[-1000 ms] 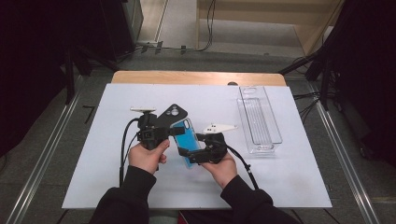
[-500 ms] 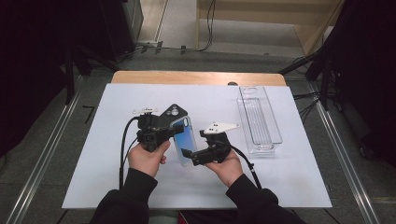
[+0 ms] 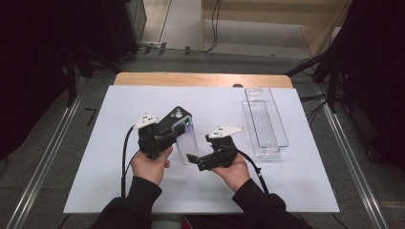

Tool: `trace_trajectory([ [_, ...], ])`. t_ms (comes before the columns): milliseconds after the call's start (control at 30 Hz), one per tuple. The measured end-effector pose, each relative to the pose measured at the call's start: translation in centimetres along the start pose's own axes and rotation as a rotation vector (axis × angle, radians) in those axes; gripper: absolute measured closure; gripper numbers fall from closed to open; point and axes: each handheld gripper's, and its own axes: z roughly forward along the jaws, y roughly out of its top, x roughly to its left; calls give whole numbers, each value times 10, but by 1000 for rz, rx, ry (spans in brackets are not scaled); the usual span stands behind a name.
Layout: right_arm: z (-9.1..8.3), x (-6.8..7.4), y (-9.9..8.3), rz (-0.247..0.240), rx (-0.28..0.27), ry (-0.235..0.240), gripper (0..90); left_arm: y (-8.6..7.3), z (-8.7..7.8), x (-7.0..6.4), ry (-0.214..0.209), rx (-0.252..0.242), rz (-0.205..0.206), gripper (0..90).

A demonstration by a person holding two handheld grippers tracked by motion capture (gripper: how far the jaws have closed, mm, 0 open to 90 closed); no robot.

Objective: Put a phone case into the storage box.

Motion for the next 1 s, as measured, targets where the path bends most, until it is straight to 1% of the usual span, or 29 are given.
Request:
trace_trajectory([
  [67, -1, -1, 0, 5, -11, -2, 0, -2, -1, -4, 5, -24, 31, 811],
  [100, -1, -1, 0, 12, -16, -2, 0, -3, -1, -7, 6, -24, 43, 812],
  [167, -1, 0, 0, 16, -23, -15, 0, -4, -1, -10, 3, -25, 51, 812],
  [233, -2, 0, 1, 14, -25, -13, 0, -6, 1, -11, 1, -11, 43, 812],
  [333, -3, 2, 1, 19, -33, -1, 0, -8, 3, -10, -6, -5, 33, 812],
  [467, -4, 6, 4, 20, -50, -16, 0, -9, 3, -11, -18, 7, 20, 811],
  [533, -5, 7, 5, 24, -55, -16, 0, -9, 4, -12, -21, 7, 16, 811],
  [600, -5, 8, 6, 21, -50, -18, 0, -9, 4, -15, -33, 14, 11, 811],
  [767, -4, 11, 7, 13, -44, -35, 0, -12, 7, -21, -54, 34, 12, 810],
  [867, -3, 11, 7, 10, -43, -41, 0, -13, 6, -25, -60, 26, 24, 810],
  [967, -3, 11, 8, 9, -48, -44, 0, -13, 7, -27, -73, 35, 15, 810],
  [1000, -4, 11, 8, 10, -47, -45, 0, -14, 7, -29, -72, 37, 19, 810],
])
